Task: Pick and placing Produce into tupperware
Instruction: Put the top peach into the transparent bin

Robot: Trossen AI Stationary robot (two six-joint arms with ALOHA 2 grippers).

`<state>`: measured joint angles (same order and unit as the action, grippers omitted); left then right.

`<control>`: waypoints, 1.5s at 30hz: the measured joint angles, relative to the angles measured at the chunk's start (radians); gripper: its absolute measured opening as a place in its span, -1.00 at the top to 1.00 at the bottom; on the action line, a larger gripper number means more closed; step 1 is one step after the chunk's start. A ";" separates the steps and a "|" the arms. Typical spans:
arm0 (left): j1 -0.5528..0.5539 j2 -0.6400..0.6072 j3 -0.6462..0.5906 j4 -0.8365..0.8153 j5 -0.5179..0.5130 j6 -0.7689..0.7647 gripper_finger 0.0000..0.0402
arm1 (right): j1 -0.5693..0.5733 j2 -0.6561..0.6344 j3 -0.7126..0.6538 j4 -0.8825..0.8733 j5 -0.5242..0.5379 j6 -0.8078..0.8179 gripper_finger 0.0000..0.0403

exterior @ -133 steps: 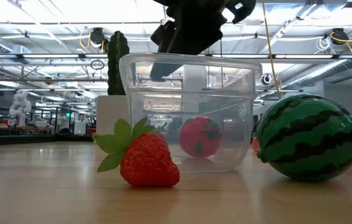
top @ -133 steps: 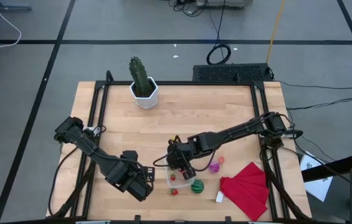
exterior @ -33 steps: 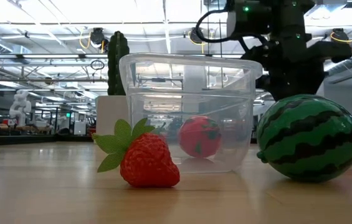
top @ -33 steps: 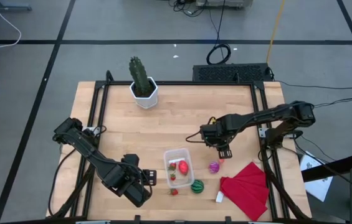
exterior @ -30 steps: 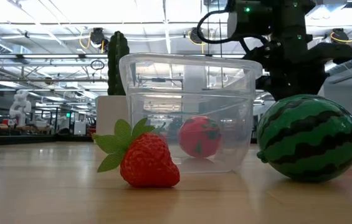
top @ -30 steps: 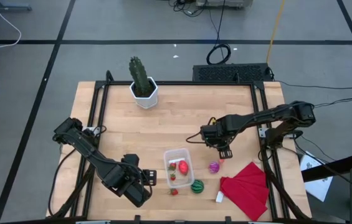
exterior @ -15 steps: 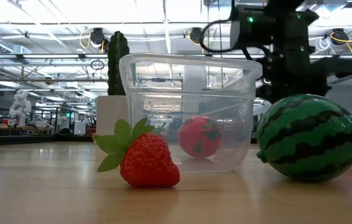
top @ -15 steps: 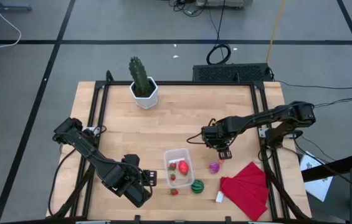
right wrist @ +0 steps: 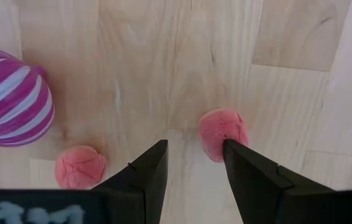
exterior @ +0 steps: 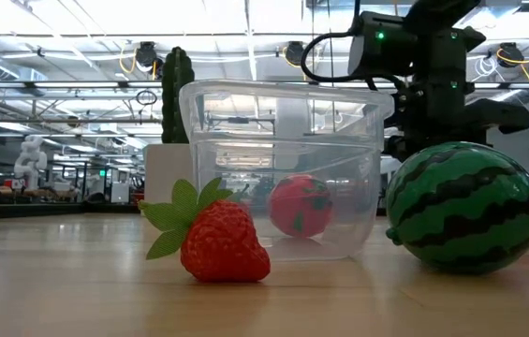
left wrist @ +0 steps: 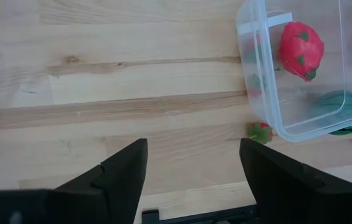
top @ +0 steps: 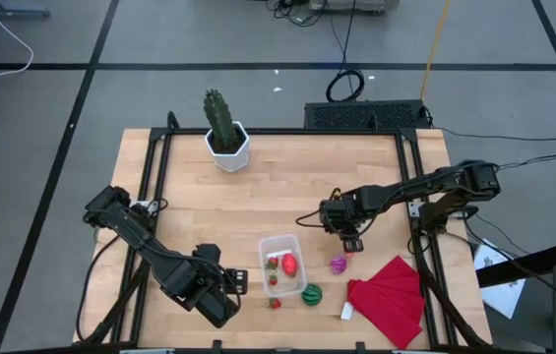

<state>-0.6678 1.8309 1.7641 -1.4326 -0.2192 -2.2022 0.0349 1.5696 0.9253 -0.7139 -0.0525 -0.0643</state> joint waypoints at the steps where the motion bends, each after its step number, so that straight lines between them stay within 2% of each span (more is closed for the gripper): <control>1: 0.000 0.000 0.000 0.002 0.000 0.000 -0.28 | -0.003 0.000 0.000 0.000 -0.001 0.000 0.25; 13: 0.000 0.000 0.000 0.013 0.000 0.000 -0.28 | -0.017 -0.044 0.002 -0.024 0.004 -0.001 0.25; 26: 0.000 0.000 0.000 0.012 -0.001 -0.001 -0.28 | -0.042 -0.053 0.003 -0.011 0.052 -0.048 0.05; 36: 0.000 0.000 0.000 0.013 -0.001 0.000 -0.28 | -0.062 -0.032 0.002 0.008 0.050 -0.055 0.05; 45: 0.001 0.000 0.000 0.013 -0.001 0.005 -0.28 | -0.062 -0.030 -0.054 0.067 0.048 -0.053 0.05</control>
<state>-0.6672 1.8309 1.7645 -1.4200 -0.2197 -2.1971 -0.0269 1.5394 0.8708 -0.6470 -0.0044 -0.1173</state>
